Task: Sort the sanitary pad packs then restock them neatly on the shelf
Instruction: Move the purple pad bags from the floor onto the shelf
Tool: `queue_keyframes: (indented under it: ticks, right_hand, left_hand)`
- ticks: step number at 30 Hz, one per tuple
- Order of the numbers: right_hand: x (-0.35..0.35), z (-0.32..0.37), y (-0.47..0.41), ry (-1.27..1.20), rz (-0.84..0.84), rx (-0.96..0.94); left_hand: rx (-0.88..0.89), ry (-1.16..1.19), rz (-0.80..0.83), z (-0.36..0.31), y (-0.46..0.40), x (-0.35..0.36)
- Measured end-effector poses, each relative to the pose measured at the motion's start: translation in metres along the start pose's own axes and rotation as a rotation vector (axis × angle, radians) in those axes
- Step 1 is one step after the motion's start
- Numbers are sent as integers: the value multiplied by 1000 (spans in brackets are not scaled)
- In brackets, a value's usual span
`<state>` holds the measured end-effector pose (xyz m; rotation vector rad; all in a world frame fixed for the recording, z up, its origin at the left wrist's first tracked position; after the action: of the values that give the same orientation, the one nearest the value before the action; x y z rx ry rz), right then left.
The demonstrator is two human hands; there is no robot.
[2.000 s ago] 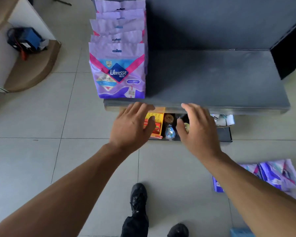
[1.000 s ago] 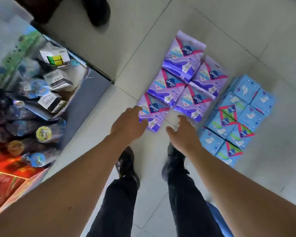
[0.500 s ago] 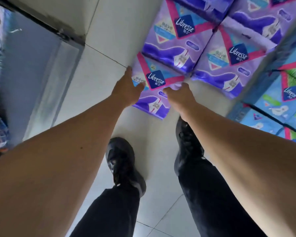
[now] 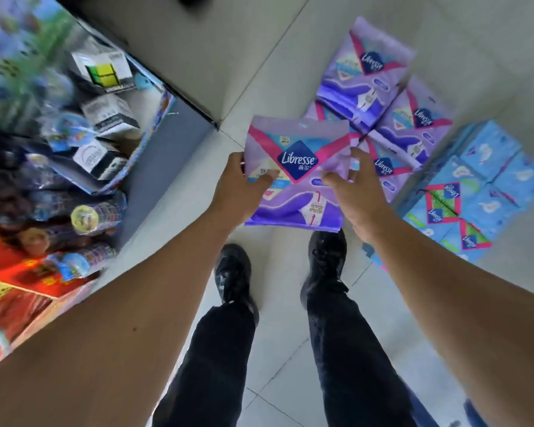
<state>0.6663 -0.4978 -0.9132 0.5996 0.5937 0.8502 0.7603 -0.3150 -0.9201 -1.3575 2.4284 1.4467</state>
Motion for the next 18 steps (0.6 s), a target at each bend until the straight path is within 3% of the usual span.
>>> queue_keyframes:
  ticks: [8,18]
  right_hand:
    - [33,118,109,113,192,-303]
    - [101,167,236,231,495,-583]
  left_hand:
    - [69,182,-267,-34,133,-113]
    - [71,445,-611,13,276,-192]
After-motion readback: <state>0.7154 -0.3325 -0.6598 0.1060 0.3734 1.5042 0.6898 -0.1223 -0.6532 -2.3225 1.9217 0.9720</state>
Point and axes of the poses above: each hand's wrist, its own y-axis away from the middle knuckle, its own x-axis out of the palm, z = x × y, the point moved 4 cm from there along -y, towards the middle knuckle, and after that the axes turned 11 degrees about -y, right-handed, at the moved point
